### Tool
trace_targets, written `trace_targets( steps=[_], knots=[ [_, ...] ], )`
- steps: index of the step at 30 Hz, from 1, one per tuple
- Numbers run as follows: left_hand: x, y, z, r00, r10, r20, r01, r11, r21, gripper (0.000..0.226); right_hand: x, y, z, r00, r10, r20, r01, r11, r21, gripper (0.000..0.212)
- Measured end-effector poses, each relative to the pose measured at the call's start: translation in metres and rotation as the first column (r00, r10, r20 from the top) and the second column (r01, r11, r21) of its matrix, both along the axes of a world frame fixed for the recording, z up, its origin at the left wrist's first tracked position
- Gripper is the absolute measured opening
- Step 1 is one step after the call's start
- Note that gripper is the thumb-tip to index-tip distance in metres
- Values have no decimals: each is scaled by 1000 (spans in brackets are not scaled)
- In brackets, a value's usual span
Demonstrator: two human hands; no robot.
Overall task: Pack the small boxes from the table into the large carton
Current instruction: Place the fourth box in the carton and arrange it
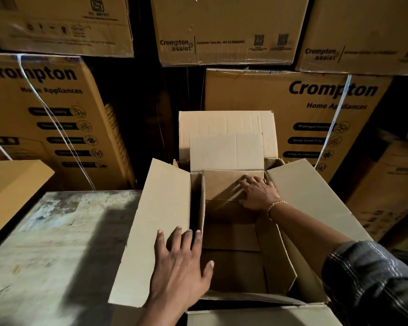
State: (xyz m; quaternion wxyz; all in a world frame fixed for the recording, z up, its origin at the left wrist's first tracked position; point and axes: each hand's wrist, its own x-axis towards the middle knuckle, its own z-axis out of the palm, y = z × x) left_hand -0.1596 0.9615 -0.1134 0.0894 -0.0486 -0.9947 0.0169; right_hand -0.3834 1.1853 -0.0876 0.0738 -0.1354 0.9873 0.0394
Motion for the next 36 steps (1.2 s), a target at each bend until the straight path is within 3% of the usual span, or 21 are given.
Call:
trace_targets(
  steps=[13, 27, 32, 36],
  knots=[
    [1, 1, 0, 1000, -3, 6, 3, 1000, 26, 71, 11, 5, 4, 996, 3, -94, -10, 997, -71, 38],
    [3, 2, 2, 1000, 11, 4, -11, 1000, 19, 75, 26, 16, 4, 990, -22, -137, 19, 999, -28, 35],
    [2, 2, 2, 1000, -4, 11, 4, 1000, 16, 70, 24, 19, 4, 990, -94, -108, 83, 991, -109, 38],
    [2, 2, 3, 1000, -1, 28, 1, 1000, 6, 71, 30, 7, 4, 995, -20, -99, 7, 991, -133, 38]
  ],
)
